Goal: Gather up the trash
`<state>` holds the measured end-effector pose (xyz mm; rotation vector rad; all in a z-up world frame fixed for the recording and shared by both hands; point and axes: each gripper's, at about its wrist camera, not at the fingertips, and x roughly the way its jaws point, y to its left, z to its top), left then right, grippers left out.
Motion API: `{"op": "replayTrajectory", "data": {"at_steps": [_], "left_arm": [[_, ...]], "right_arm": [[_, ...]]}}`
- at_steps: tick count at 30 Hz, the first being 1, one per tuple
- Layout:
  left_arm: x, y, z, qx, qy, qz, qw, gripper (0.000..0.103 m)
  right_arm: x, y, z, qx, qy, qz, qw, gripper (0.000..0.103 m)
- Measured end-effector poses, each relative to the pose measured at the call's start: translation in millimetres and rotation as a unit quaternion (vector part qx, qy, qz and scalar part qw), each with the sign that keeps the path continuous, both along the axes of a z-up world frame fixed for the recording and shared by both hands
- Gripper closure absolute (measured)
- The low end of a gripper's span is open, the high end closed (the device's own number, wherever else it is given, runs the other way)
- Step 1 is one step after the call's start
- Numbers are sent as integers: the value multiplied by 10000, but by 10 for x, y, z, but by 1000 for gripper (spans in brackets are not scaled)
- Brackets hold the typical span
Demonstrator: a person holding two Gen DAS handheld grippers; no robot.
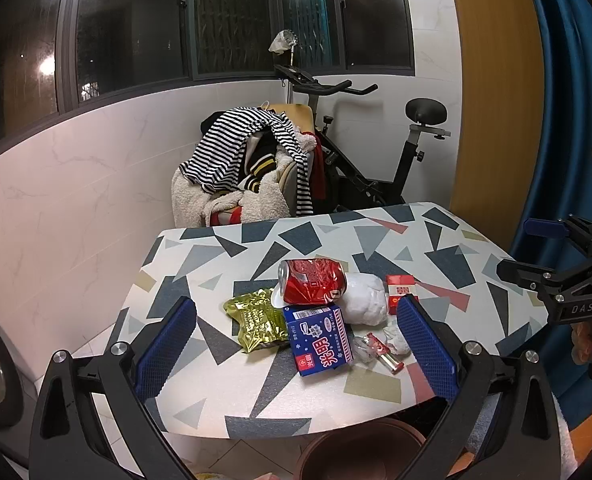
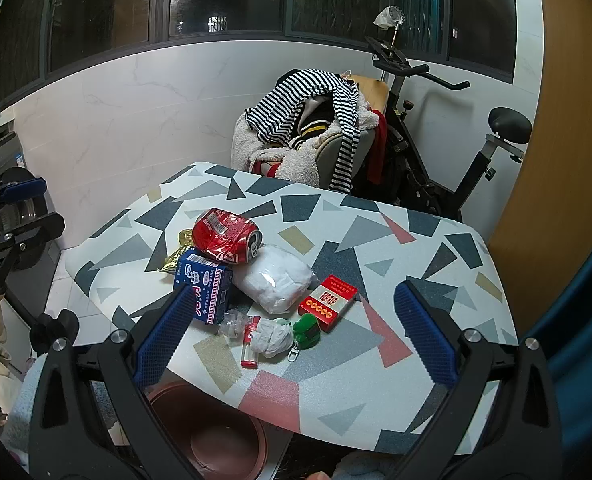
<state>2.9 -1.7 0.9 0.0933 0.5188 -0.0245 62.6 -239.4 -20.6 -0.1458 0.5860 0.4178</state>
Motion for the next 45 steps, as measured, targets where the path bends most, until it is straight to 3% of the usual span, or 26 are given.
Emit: {"op": "replayTrajectory", "data": {"at_steps": [45], "left_arm": [[-37, -67, -4, 4, -2, -36, 10000, 5]], "right_arm": [[-8, -51, 10, 34, -10, -28, 10000, 6]]}}
